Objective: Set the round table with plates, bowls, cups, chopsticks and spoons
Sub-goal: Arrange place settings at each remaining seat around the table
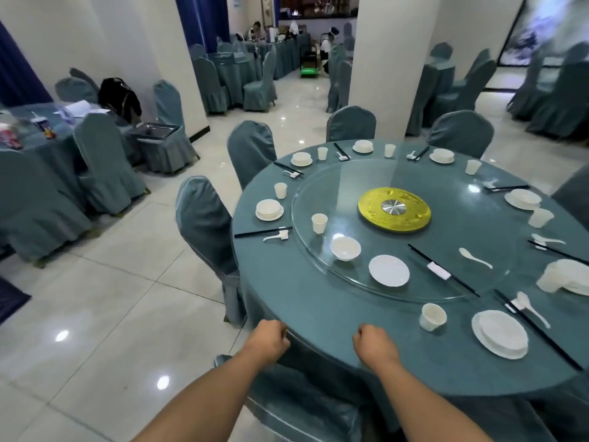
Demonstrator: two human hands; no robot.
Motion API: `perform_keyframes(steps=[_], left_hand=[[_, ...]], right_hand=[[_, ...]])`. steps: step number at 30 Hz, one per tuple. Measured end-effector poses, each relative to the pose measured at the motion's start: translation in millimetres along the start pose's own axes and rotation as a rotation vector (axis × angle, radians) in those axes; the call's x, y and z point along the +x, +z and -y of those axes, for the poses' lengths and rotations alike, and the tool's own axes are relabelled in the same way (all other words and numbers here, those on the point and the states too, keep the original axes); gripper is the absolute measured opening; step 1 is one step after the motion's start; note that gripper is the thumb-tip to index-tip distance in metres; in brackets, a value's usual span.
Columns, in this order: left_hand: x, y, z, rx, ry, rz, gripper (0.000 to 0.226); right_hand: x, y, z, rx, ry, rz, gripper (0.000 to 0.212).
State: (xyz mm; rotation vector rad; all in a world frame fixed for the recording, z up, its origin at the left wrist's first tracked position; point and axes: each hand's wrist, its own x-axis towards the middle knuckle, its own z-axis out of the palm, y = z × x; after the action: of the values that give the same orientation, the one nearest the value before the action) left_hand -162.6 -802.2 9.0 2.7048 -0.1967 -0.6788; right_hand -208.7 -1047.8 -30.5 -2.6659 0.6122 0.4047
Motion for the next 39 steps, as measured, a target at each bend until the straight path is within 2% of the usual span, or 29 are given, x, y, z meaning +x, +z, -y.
perform_keyframes(steps=[6,12,18,20,25,32,39], left_hand=[[37,-57,88,0.087,0.133,0.056,0.014],[71,-86,114,0.118,0.225,0.073,0.018],[103,-109,114,0.082,0.301,0.099,0.020],[109,-117,128,0.086,0.296,0.087,0.022],[149,-152,169,0.103,0.160,0.106,0.025],[202,-165,171,0.183,0.144,0.157,0.027],[283,-159,140,0.238,0.297,0.282,0.029]], right_hand=[[-10,35,84,0.052,0.151,-0.043,0.027],[-21,42,121,0.086,0.258,-0.065,0.025],[11,38,134,0.098,0.362,-0.078,0.027],[27,43,145,0.101,0.364,-0.051,0.029],[77,57,189,0.140,0.306,0.007,0.029],[108,60,212,0.164,0.337,0.031,0.032],[134,65,225,0.260,0.460,0.026,0.034]])
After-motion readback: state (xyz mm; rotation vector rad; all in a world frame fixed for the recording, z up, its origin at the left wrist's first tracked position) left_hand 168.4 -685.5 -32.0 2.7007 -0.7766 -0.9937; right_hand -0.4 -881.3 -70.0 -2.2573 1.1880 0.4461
